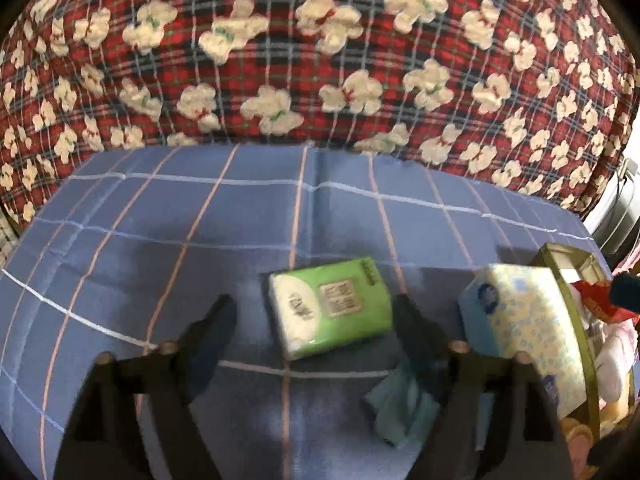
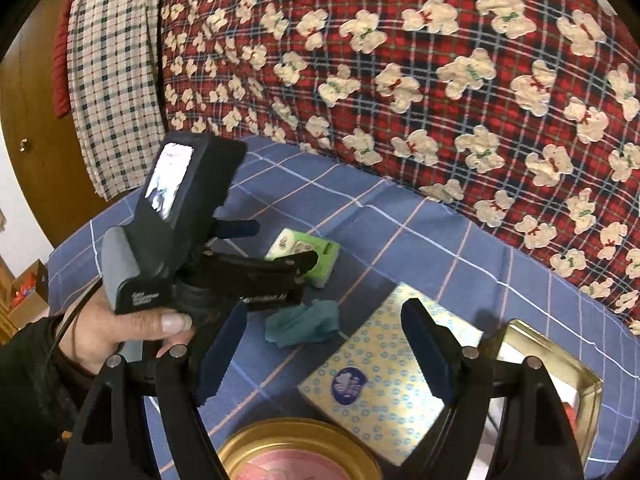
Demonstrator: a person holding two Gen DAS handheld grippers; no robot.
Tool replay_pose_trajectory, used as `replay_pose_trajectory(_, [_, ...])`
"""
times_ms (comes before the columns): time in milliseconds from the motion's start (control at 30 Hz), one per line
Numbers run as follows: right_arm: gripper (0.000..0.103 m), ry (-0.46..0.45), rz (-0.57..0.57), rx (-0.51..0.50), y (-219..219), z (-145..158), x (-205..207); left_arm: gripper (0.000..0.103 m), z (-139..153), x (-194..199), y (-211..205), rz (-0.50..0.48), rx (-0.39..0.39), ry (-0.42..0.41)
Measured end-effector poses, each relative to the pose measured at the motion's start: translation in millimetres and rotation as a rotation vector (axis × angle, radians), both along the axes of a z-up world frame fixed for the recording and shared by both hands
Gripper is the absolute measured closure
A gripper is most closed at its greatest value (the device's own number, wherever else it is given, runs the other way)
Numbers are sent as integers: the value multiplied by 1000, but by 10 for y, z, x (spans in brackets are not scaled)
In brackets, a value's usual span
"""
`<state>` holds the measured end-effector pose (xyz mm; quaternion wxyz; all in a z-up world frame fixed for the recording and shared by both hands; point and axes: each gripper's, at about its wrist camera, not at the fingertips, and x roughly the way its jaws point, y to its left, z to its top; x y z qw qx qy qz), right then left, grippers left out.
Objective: Organize soft objects
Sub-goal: 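Close the left tool on the green tissue pack while the right tool grasps the teal cloth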
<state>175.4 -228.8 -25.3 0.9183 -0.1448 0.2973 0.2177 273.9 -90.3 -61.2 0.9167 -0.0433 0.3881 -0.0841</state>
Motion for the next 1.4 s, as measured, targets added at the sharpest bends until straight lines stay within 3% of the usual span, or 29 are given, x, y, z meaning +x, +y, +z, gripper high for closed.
replay_pose_trajectory(100, [22,-10,-23,45,-119,60,30,21,76,-28,-97,-17,9,-27])
replay_pose_trajectory(200, [22,-21,-29,68,-190,83,40,21,83,10,-243,-17,78,-24])
replay_pose_trajectory(367, [22,-3,-28,82,-220,45,109,34,-132,153,-330,-16,141,48])
replay_pose_trajectory(633, [22,60,17,41,19,-30,233,35,-135,27,-96,21,196,28])
replay_pose_trajectory(833, [22,205,62,-56,413,-238,485,35,-122,-31,398,109,101,50])
replay_pose_trajectory(1133, [32,344,77,-299,784,-604,766,35,-128,-97,538,127,70,48])
replay_pose_trajectory(1300, [32,403,59,-386,813,-833,847,35,-130,-115,566,140,71,48])
replay_pose_trajectory(1367, [41,410,54,-354,771,-819,881,35,-134,-117,565,139,77,47])
replay_pose_trajectory(1400, [54,405,52,-354,765,-812,886,35,-135,-120,568,139,79,46])
